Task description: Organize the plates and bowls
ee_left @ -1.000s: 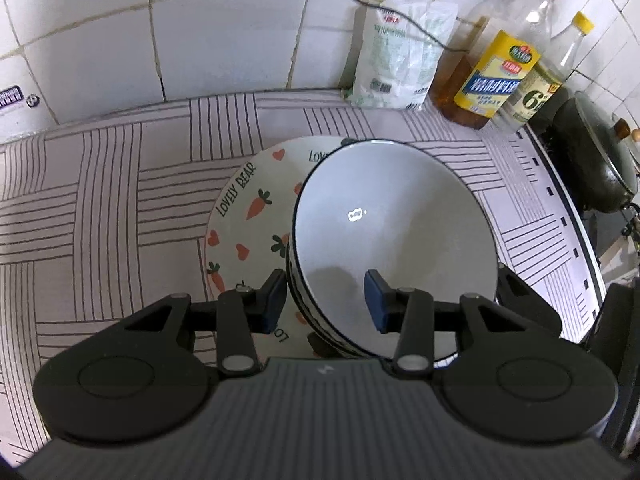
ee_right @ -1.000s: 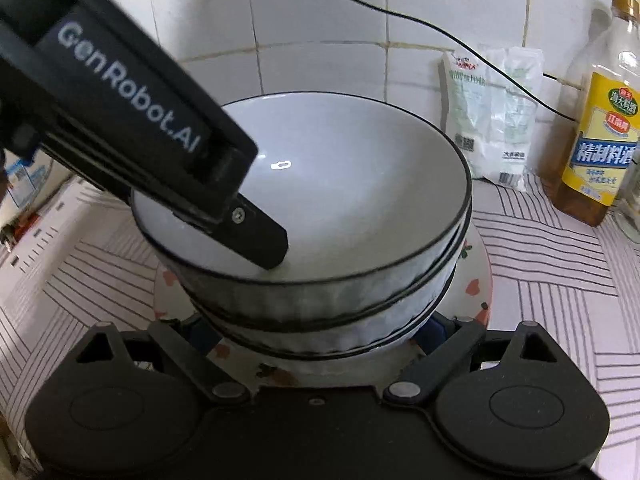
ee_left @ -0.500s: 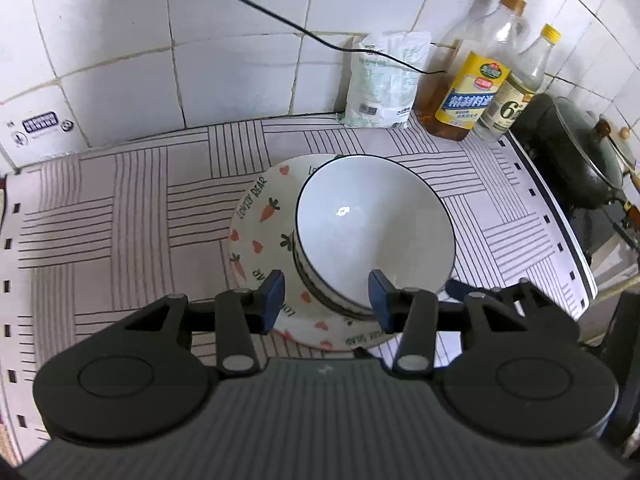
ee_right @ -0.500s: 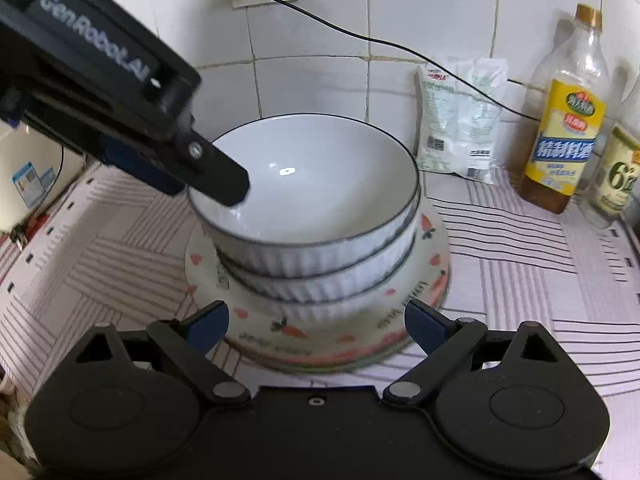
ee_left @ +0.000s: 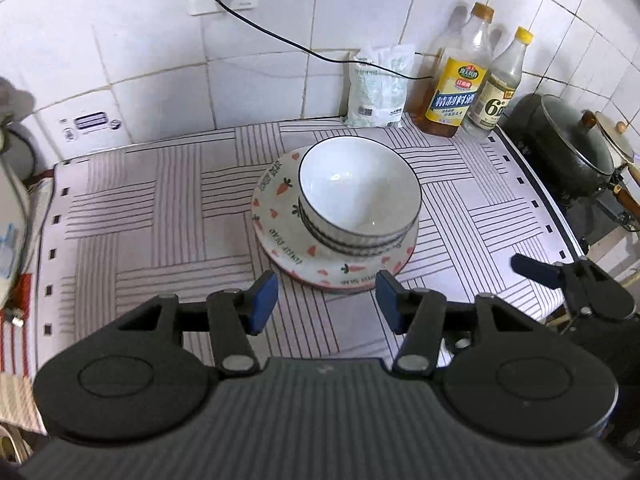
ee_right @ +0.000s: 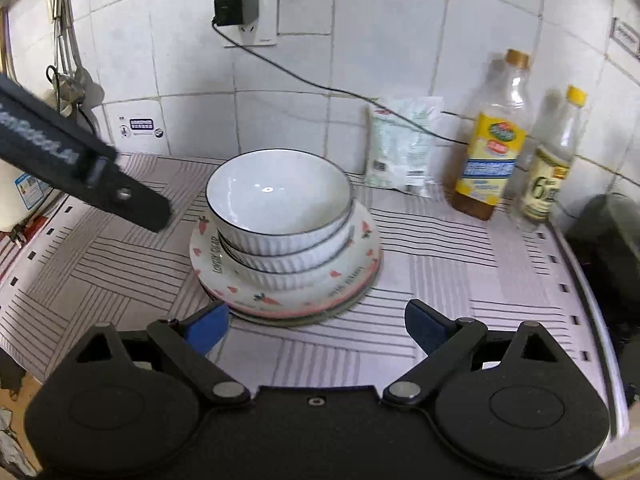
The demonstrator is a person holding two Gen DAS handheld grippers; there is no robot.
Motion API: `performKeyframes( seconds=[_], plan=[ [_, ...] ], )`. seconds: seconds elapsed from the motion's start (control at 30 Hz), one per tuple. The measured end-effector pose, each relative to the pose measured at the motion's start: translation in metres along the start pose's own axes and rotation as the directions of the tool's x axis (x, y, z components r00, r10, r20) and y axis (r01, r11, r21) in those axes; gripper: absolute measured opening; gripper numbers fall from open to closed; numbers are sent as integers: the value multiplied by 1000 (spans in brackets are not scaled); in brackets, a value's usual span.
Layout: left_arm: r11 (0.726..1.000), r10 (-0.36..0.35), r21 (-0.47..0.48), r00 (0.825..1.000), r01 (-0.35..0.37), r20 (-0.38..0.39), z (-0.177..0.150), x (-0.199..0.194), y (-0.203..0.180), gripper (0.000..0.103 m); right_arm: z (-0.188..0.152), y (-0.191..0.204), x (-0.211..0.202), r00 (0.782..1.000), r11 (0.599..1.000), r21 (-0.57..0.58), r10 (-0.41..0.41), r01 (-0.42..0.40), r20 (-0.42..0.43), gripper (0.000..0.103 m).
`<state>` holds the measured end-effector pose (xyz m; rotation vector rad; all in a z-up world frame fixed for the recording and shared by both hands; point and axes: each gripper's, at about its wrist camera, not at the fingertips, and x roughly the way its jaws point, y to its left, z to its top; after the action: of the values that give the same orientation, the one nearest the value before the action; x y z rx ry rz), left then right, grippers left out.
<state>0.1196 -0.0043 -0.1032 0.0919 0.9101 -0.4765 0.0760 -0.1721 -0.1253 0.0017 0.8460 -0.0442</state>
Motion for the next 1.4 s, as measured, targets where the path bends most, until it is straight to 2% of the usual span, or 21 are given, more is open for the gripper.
performKeyframes(
  seconds=[0.3, 0.47, 0.6, 0.67, 0.8, 0.97, 1.23, 1.4],
  plan=[
    [997, 53, -54, 998, -52, 28, -30, -61, 0, 68, -1, -14, -66, 998, 995, 85, -56, 57, -18, 98],
    [993, 69, -100, 997, -66, 27, -44, -79, 7, 70, 4, -18, -96, 995, 985, 141, -103, 104, -19, 100],
    [990, 95, -107, 995, -90, 42, -52, -91, 7, 87, 6, -18, -109, 989, 981, 135, -133, 140, -64, 100],
    [989, 107, -103, 993, -102, 45, -56, -96, 7, 91, 7, -18, -112, 979, 973, 137, -170, 185, -112, 100],
    [988, 122, -100, 992, -117, 44, -61, -103, 7, 103, 5, -16, -116, 977, 975, 126, -167, 184, -134, 100],
    [983, 155, -109, 987, -149, 40, -66, -109, 6, 103, 9, -7, -129, 983, 982, 107, -144, 157, -114, 100],
    [976, 200, -80, 980, -200, -16, -72, -106, -9, 103, 11, 4, -135, 986, 987, 84, -129, 138, -104, 100],
    [978, 200, -60, 980, -200, -11, -72, -105, -17, 103, 8, 4, -131, 986, 986, 104, -120, 132, -113, 100]
  ],
)
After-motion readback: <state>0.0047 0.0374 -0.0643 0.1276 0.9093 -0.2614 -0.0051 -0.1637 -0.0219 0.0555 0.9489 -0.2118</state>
